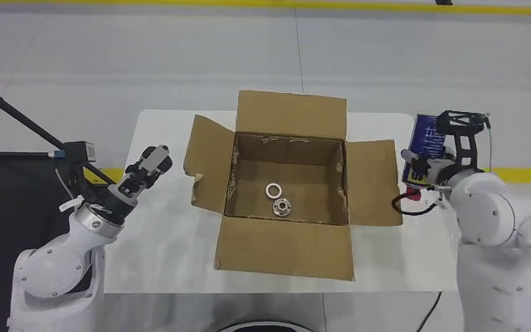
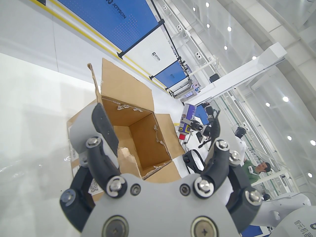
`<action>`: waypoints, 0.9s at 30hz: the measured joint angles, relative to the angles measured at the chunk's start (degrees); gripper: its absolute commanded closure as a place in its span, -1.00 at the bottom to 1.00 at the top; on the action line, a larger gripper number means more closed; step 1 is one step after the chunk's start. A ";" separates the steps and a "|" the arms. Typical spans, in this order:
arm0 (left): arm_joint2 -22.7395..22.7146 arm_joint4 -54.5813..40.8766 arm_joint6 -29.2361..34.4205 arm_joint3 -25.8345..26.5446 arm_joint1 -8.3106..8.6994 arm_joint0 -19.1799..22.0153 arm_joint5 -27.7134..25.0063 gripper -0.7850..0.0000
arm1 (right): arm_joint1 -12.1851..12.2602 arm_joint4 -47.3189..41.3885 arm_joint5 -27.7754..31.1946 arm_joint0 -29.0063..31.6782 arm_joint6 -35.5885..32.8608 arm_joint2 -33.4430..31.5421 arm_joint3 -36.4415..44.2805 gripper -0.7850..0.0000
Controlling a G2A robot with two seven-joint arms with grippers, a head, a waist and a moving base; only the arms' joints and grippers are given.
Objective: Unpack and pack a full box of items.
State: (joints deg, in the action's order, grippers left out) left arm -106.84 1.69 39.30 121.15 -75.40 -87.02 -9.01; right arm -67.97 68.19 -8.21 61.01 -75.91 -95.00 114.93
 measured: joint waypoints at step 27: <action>7.68 17.14 4.93 -6.16 2.28 11.14 16.31 -0.11 | 1.65 -9.38 5.10 7.43 6.19 -6.45 -8.74 1.00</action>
State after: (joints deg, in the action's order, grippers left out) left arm -99.16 18.83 44.24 114.99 -73.11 -75.88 7.30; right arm -66.32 58.81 -3.12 68.44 -69.71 -101.45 106.19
